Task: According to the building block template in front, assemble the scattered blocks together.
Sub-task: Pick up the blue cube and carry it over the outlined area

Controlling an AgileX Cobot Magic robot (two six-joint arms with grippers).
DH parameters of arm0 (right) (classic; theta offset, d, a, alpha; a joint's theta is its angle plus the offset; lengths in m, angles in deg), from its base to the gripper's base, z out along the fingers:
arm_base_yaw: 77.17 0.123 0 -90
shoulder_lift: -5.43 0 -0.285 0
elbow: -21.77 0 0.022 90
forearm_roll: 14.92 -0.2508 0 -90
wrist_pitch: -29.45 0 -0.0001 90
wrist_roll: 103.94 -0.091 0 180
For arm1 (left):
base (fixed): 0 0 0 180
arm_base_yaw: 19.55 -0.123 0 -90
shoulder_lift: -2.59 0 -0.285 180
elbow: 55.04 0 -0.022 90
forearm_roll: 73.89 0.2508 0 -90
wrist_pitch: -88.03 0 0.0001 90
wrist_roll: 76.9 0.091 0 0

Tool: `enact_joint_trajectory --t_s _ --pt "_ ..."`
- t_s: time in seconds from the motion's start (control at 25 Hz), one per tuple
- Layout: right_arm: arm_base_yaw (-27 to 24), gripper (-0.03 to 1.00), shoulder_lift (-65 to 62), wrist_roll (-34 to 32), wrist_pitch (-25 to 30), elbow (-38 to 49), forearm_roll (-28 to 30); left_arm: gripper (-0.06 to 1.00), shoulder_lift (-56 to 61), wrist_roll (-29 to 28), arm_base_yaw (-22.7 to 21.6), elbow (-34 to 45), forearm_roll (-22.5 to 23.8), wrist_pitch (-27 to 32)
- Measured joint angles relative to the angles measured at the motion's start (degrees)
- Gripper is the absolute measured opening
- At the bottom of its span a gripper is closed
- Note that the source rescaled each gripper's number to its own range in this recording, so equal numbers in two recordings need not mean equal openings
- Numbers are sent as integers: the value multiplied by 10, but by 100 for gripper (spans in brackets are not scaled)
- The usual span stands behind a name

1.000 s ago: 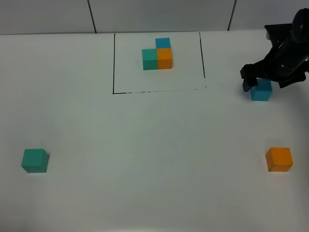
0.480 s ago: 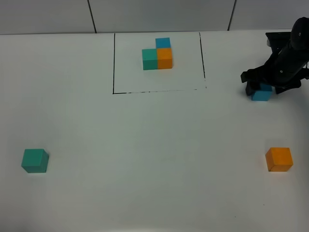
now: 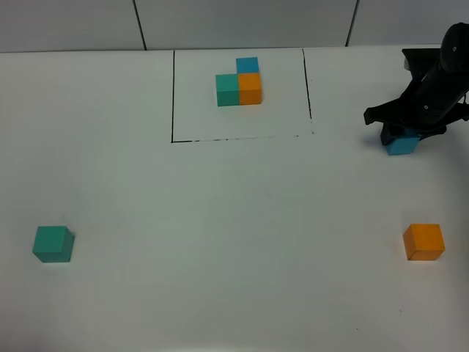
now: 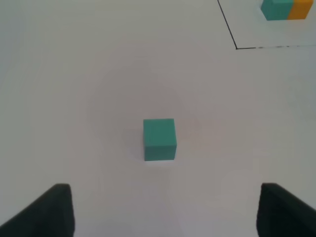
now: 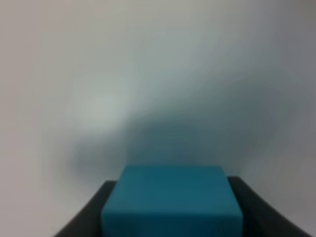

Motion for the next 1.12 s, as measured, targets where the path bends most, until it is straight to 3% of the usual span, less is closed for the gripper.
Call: enact_joint_trajectory --t_s 0.2,0.44,0.56,0.68,0.88,1.12 --pt "53 1 -31 176 75 -1 21 70 0 0 0 0 0 0" --pt "173 1 -32 407 137 -1 23 70 0 0 0 0 0 0" --pt "229 1 -32 507 150 -1 43 70 0 0 0 0 0 0" --pt "250 1 -32 606 143 -1 43 70 0 0 0 0 0 0" --pt "257 1 -30 693 98 -1 -16 70 0 0 0 0 0 0" --pt "259 1 3 690 106 -48 -39 70 0 0 0 0 0 0"
